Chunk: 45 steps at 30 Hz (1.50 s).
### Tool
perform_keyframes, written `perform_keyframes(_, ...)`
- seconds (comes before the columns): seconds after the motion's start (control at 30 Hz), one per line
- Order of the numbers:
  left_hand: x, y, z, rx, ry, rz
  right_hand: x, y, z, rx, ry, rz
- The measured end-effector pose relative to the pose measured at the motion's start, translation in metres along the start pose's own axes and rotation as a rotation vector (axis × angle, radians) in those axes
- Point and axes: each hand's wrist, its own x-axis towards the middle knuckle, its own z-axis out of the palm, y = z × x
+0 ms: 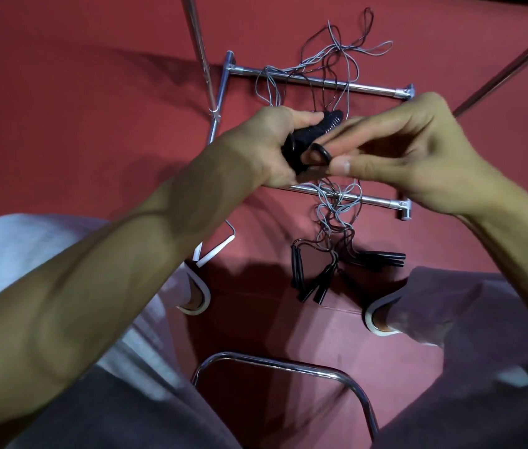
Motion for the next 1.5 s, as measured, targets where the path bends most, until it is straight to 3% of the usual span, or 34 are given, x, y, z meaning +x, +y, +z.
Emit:
perform_keyframes(0.17, 0.001, 0.005, -0.003, -0.073, 0.033, 0.038, 0.000, 0.011, 0.001, -0.373, 0.197, 0.033)
perform_keyframes(0.3, -0.002, 0.005, -0.001, -0.063, 0.050, 0.049, 0.003, 0.018, 0.017, -0.625, 0.271, -0.105)
perform_keyframes(0.5, -0.002, 0.001, 0.000, -0.090, 0.033, 0.044, 0.006, 0.019, 0.039, -0.519, 0.403, -0.076)
perform_keyframes(0.73, -0.008, -0.002, 0.005, -0.042, 0.036, 0.025, 0.009, 0.023, 0.038, -0.658, 0.317, -0.298)
perform_keyframes(0.97, -0.005, -0.003, 0.007, -0.086, 0.121, 0.048, 0.006, 0.024, 0.052, -0.325, 0.507, -0.052)
perform_keyframes(1.27, -0.015, -0.004, 0.005, -0.064, 0.030, -0.016, 0.008, 0.027, 0.041, -0.698, 0.434, -0.466)
perform_keyframes(1.5, -0.009, -0.002, 0.003, -0.151, 0.027, -0.012, 0.010, 0.026, 0.049, -0.521, 0.466, -0.288)
